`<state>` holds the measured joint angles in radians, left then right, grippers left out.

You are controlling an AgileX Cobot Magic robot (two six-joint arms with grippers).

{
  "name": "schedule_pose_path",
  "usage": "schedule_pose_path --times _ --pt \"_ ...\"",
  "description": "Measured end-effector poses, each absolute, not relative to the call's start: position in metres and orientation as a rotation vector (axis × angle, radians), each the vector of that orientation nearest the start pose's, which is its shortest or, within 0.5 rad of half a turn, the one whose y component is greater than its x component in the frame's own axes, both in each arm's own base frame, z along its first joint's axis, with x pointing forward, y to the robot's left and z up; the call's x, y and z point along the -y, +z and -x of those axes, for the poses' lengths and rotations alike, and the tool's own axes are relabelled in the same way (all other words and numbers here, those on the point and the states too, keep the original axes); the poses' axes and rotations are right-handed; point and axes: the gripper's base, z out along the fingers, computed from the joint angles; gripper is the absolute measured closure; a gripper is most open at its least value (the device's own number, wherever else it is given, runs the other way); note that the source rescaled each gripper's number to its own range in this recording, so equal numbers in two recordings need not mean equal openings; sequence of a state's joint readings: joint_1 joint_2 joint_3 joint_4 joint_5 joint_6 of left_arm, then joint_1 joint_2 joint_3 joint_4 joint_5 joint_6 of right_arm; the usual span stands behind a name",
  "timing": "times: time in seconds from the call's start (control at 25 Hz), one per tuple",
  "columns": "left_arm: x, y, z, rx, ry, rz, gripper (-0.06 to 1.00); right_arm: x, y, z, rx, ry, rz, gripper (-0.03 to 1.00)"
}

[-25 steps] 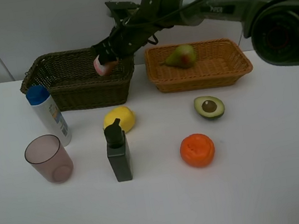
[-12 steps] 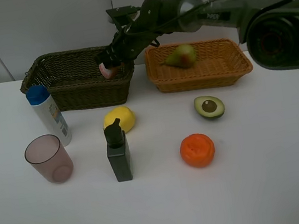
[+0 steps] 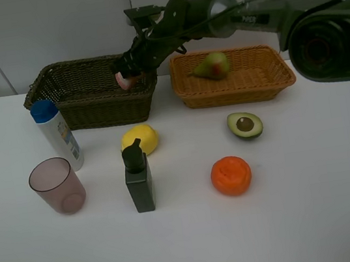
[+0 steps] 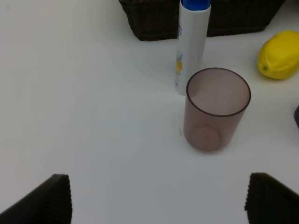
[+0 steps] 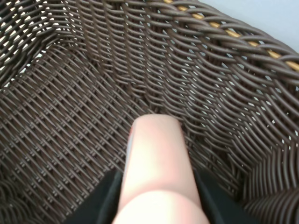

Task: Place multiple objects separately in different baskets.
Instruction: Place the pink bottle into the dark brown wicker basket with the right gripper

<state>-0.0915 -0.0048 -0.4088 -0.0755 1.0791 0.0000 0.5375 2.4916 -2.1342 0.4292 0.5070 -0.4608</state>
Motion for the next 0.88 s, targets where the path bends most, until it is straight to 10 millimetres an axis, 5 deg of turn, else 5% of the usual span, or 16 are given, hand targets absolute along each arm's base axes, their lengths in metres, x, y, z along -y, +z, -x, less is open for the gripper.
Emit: schedule_pose_path --times 0.12,0.32,0.44,0.88 --pt "0.0063 0.2503 -0.0023 -2.148 -0.145 -0.099 -0.06 -0.3065 0.1577 -0.4713 -2.183 0.464 0.817 0.92" --pt "0.0063 0.2503 -0.0023 -2.148 -0.145 -0.099 -0.06 -0.3083 0.1590 -0.4713 -2.168 0.457 0.819 0.28" --pt "0.0063 0.2503 -0.0023 -2.148 -0.145 -0.099 -0.06 -0.3083 0.1590 -0.4714 -2.168 0.456 0.819 0.08" --pt "0.0063 0.2503 -0.0023 -2.148 -0.145 -0.099 -0.06 -0.3085 0.1593 -0.4716 -2.163 0.455 0.817 0.01"
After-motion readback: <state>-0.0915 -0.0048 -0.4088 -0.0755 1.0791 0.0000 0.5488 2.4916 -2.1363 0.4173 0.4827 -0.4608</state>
